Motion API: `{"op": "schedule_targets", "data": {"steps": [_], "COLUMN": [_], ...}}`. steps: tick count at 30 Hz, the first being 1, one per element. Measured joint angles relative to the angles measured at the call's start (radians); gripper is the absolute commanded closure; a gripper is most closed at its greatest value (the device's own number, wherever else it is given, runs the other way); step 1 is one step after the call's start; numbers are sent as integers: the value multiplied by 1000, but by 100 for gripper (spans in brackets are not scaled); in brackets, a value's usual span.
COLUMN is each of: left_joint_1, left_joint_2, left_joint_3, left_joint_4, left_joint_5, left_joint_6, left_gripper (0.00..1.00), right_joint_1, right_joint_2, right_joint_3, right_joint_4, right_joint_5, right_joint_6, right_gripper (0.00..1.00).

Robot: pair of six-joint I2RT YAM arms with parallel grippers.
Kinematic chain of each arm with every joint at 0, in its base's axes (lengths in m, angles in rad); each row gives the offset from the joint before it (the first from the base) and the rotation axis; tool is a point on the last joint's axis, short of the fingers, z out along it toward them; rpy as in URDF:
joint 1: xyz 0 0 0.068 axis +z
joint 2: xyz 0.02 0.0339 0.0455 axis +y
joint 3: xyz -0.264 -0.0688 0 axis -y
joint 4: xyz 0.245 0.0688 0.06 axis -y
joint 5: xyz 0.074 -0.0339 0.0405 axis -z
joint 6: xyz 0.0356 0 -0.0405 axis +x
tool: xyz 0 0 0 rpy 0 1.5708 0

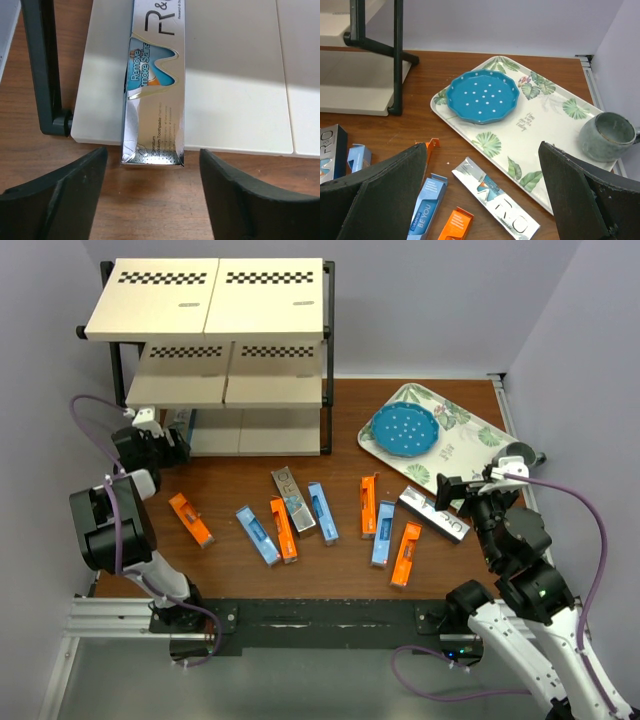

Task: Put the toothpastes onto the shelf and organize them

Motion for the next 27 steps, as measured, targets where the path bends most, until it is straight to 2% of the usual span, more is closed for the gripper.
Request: {"op": "schedule_targets", "data": {"steps": [3,9,14,21,27], "left_joint_1": [0,0,0,0,0], "left_joint_2": [-31,-210,-315,-316,-237], "left_joint_3": [-23,-134,-217,-236,-192], "left_joint_4": [4,24,25,-62,-132], "left_joint_5": [-18,-101,-230,-413,-467], "left_joint_6": [-14,-100,-217,-365,-449], "left_gripper": [11,12,13,13,13], "right_joint_1": [0,0,0,0,0], "right_joint_2": [0,-4,-24,-42,-48], "right_joint_3": [0,0,0,-2,-8], "right_joint_4": [-3,-6,-7,-8,-8], "right_joint_5": [0,0,0,0,0], "right_joint_6": [0,0,0,-2,-2], "right_gripper": [1,1,1,1,1]}}
